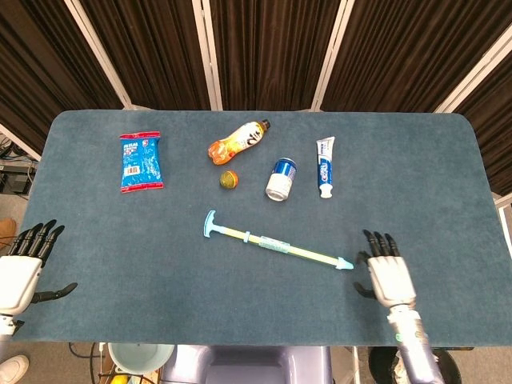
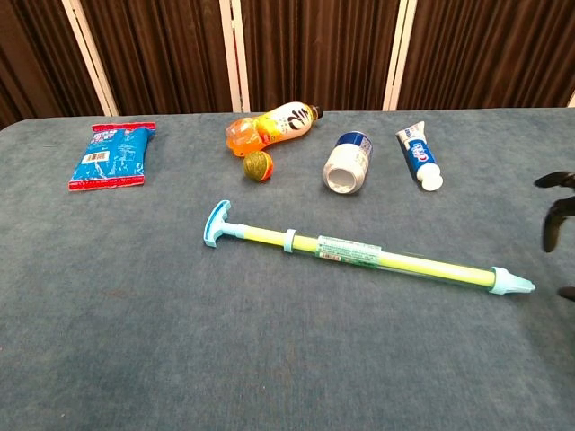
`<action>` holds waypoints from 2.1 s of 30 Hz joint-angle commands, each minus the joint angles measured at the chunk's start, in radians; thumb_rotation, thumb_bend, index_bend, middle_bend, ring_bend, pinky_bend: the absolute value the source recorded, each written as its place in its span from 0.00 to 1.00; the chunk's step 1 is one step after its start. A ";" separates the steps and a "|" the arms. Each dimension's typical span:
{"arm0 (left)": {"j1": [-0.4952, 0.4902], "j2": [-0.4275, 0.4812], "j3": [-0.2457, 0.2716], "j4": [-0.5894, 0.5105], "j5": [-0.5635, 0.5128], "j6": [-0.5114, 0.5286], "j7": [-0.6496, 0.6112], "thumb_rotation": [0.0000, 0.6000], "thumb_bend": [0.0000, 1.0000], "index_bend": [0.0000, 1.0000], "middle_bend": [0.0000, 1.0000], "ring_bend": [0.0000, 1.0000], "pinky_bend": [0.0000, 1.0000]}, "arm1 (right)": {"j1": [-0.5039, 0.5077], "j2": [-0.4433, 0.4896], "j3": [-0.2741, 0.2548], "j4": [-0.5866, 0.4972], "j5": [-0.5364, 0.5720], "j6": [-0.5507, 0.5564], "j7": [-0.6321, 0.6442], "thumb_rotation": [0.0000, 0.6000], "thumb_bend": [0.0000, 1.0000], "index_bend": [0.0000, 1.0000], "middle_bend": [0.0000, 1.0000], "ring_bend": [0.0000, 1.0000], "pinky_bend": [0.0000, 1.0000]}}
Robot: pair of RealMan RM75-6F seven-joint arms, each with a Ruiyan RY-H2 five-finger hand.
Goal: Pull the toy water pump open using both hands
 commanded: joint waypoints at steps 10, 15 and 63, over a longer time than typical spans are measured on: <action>-0.015 -0.013 -0.003 0.004 -0.014 -0.030 0.019 1.00 0.00 0.00 0.00 0.00 0.10 | 0.073 -0.202 0.051 0.124 0.115 -0.001 -0.113 1.00 0.26 0.39 0.08 0.00 0.00; -0.019 -0.014 -0.004 -0.001 -0.021 -0.040 0.027 1.00 0.00 0.00 0.00 0.00 0.10 | 0.098 -0.242 0.076 0.149 0.151 -0.001 -0.140 1.00 0.26 0.39 0.08 0.00 0.00; -0.021 -0.008 0.006 -0.021 -0.023 -0.046 0.032 1.00 0.00 0.00 0.00 0.00 0.10 | 0.116 -0.235 -0.001 0.145 0.204 0.014 -0.159 1.00 0.56 0.74 0.15 0.00 0.00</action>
